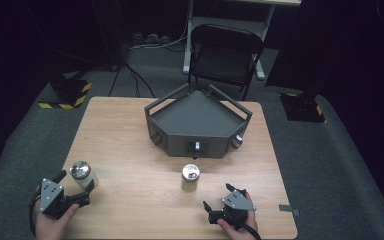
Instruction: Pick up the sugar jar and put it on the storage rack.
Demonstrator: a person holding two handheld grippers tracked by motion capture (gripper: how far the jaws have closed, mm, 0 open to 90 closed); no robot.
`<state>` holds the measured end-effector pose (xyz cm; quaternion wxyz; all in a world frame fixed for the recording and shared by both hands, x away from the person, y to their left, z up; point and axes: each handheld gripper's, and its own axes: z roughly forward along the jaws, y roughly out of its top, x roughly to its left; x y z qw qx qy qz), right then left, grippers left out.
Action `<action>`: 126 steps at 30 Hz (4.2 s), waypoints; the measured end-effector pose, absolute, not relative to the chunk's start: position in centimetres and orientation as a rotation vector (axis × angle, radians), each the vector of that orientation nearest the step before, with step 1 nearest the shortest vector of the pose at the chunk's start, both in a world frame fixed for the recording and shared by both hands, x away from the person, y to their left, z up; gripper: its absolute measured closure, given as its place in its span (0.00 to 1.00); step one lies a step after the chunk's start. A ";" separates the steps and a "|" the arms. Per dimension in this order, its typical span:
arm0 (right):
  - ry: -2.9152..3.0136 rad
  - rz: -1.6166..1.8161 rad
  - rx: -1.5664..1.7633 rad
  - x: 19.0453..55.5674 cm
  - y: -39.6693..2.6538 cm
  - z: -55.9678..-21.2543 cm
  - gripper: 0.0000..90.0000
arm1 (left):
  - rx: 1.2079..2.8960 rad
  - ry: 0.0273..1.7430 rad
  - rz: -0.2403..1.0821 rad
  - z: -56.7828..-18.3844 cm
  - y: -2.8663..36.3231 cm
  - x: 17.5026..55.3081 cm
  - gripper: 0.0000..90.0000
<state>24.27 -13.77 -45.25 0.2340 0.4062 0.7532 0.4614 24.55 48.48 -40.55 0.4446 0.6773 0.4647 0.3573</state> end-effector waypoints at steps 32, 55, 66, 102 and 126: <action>2.064 1.218 1.182 24.5 -14.9 -44.9 0.01 | 1.651 1.239 0.828 -41.7 49.0 26.9 0.33; 2.063 1.234 1.184 24.6 -15.1 -45.0 0.01 | 1.604 1.248 0.848 -41.9 48.5 26.7 0.36; 2.062 1.234 1.190 24.6 -15.1 -45.0 0.01 | 1.612 1.249 0.859 -41.2 48.3 26.9 0.39; 2.072 1.246 1.191 24.8 -15.4 -45.0 0.01 | 1.676 1.082 0.823 -36.4 43.7 28.2 0.39; 2.082 1.258 1.181 24.9 -15.6 -45.0 0.01 | 1.709 0.943 0.697 -34.1 37.7 31.9 0.39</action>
